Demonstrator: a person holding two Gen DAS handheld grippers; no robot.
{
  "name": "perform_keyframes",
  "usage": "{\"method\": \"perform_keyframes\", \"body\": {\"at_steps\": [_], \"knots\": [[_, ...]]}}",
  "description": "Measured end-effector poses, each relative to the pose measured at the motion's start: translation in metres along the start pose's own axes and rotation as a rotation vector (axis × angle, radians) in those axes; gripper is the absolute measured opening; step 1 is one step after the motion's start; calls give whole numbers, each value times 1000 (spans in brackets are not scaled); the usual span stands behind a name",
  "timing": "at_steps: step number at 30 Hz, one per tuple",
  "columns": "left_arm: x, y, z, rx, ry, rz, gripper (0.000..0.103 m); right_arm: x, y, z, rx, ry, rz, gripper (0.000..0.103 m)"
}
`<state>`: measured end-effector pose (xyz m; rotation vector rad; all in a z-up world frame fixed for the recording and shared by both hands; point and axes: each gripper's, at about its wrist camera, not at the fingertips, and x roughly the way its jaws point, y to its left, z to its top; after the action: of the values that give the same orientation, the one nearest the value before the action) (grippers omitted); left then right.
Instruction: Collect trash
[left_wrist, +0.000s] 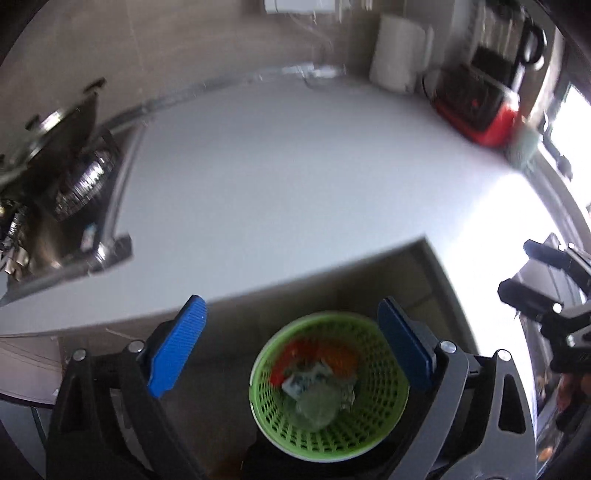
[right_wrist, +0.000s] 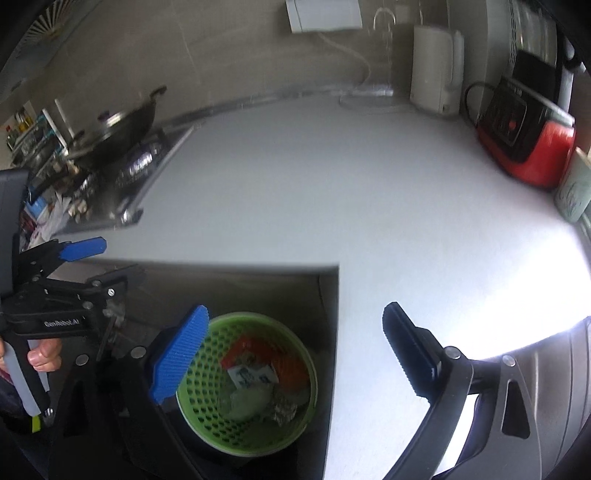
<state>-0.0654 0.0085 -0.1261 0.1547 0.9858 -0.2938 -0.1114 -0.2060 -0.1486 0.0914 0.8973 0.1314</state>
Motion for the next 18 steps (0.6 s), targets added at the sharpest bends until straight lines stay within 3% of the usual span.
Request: {"method": "perform_keyframes", "body": {"at_steps": [9,18], "knots": [[-42,12,44,-120,-155,47,91,-37,5,45,-16,-160,4,101],[-72,9,70,-169,-248,93,92,-62,10,72,-5,-257,-7,101]]}}
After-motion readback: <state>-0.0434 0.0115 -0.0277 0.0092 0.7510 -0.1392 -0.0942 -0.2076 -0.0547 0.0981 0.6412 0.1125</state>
